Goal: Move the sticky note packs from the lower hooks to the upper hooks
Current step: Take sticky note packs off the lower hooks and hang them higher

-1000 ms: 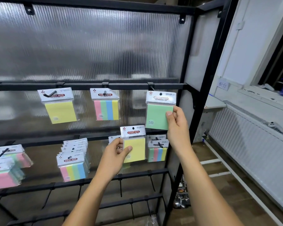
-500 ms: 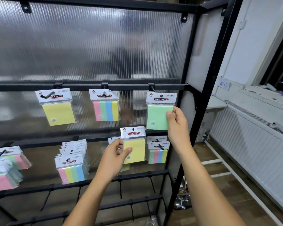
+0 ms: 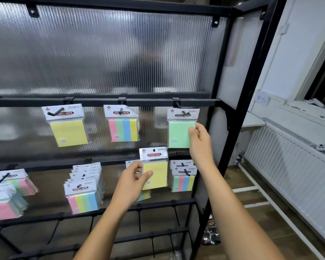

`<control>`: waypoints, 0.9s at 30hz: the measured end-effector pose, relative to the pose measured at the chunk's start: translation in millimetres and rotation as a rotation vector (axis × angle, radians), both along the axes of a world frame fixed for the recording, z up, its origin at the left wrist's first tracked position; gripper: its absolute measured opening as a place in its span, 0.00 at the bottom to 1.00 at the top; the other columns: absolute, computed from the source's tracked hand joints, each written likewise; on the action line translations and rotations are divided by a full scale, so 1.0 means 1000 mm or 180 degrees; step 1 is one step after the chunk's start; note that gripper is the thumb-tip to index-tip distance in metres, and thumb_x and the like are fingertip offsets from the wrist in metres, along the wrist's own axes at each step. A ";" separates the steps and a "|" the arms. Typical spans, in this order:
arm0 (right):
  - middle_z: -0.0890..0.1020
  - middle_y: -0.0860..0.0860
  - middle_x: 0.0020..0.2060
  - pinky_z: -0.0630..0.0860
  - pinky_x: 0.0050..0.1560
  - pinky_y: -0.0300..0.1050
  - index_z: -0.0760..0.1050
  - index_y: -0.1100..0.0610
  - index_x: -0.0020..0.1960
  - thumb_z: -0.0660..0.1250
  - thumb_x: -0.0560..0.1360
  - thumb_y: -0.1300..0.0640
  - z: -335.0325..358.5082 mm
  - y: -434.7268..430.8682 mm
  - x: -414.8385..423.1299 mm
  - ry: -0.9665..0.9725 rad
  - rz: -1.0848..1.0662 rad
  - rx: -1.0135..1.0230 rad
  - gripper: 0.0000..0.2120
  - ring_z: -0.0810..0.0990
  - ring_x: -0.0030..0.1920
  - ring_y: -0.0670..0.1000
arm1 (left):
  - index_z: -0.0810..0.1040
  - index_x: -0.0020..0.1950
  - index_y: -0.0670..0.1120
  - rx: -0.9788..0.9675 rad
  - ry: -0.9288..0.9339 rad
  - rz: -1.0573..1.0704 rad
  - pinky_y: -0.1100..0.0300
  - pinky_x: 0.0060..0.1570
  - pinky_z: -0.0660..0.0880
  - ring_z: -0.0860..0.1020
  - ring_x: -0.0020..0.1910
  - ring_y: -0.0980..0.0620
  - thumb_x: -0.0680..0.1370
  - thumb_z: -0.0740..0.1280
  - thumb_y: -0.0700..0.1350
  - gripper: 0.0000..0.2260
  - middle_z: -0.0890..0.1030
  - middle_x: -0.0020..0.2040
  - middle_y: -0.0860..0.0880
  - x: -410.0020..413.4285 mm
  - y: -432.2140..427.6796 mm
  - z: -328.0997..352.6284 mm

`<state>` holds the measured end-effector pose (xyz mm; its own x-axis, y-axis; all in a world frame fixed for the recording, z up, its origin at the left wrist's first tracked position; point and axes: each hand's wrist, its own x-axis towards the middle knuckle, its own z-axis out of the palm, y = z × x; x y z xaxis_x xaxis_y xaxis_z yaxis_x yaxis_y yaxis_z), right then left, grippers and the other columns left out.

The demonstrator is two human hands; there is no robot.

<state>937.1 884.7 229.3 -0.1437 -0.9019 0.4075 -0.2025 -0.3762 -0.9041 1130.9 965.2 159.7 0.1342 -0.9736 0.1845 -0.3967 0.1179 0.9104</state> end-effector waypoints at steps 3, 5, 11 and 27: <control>0.68 0.50 0.34 0.65 0.35 0.40 0.71 0.59 0.52 0.56 0.83 0.54 -0.004 0.001 0.000 -0.0007 0.0019 -0.0023 0.09 0.64 0.33 0.44 | 0.76 0.49 0.50 0.0016 -0.0012 0.0009 0.46 0.50 0.77 0.79 0.45 0.41 0.76 0.69 0.50 0.06 0.81 0.46 0.40 0.001 -0.001 -0.003; 0.73 0.55 0.37 0.71 0.37 0.47 0.73 0.60 0.53 0.57 0.82 0.53 -0.010 0.003 -0.001 0.0008 0.0079 0.0041 0.11 0.69 0.35 0.46 | 0.76 0.50 0.51 0.0046 -0.0009 0.0008 0.44 0.51 0.78 0.80 0.46 0.41 0.76 0.69 0.52 0.07 0.81 0.48 0.39 0.002 -0.001 -0.006; 0.83 0.51 0.46 0.80 0.46 0.47 0.74 0.56 0.60 0.61 0.81 0.56 -0.042 0.024 0.000 -0.0250 0.0253 0.0695 0.09 0.81 0.42 0.46 | 0.75 0.50 0.50 0.0059 -0.0035 0.0039 0.45 0.43 0.79 0.80 0.45 0.40 0.76 0.69 0.51 0.08 0.80 0.47 0.38 0.000 0.008 -0.010; 0.84 0.47 0.48 0.79 0.40 0.40 0.76 0.53 0.54 0.62 0.81 0.60 -0.096 0.103 0.063 0.0092 0.1534 0.0859 0.06 0.82 0.46 0.45 | 0.78 0.52 0.51 -0.0052 0.0157 0.0256 0.61 0.44 0.77 0.79 0.41 0.56 0.77 0.69 0.47 0.05 0.82 0.42 0.52 0.037 0.073 -0.009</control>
<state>999.8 987.5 133.2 0.3192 -0.9357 0.1503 -0.0909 -0.1881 -0.9779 1167.9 1038.0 150.8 0.2212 -0.9562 0.1916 -0.3603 0.1024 0.9272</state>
